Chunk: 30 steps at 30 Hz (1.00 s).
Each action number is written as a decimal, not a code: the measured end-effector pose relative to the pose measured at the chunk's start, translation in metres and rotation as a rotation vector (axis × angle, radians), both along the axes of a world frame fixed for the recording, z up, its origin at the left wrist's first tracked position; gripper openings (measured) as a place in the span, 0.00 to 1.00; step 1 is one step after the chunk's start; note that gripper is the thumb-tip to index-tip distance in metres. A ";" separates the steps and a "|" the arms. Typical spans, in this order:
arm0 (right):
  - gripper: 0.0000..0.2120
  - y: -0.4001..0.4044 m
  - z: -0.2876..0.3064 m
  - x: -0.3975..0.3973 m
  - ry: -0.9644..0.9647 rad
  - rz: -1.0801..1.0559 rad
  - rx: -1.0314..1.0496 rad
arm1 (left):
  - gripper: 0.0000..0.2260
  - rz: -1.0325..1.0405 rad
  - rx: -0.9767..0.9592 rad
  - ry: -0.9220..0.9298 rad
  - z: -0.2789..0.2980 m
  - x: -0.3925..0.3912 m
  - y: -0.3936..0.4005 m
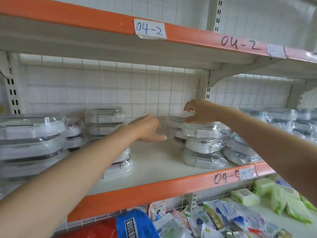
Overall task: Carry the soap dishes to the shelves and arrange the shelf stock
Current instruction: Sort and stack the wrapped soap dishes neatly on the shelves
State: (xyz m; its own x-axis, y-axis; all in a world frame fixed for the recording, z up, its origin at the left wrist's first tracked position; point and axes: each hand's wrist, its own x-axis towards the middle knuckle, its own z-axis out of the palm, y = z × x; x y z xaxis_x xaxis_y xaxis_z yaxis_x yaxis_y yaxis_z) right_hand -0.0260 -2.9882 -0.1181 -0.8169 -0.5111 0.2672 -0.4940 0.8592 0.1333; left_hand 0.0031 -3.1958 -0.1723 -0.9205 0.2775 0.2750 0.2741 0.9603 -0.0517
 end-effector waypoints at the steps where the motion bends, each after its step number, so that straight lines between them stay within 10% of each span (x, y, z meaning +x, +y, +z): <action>1: 0.25 0.010 0.001 -0.004 0.000 -0.027 0.002 | 0.21 -0.015 -0.006 -0.005 0.001 -0.005 0.007; 15: 0.44 0.081 -0.002 -0.065 -0.098 -0.350 -0.189 | 0.22 -0.076 -0.011 -0.032 -0.001 -0.054 0.070; 30: 0.50 0.078 -0.020 -0.094 -0.170 -0.387 -0.309 | 0.33 -0.127 0.719 -0.248 -0.023 -0.094 0.108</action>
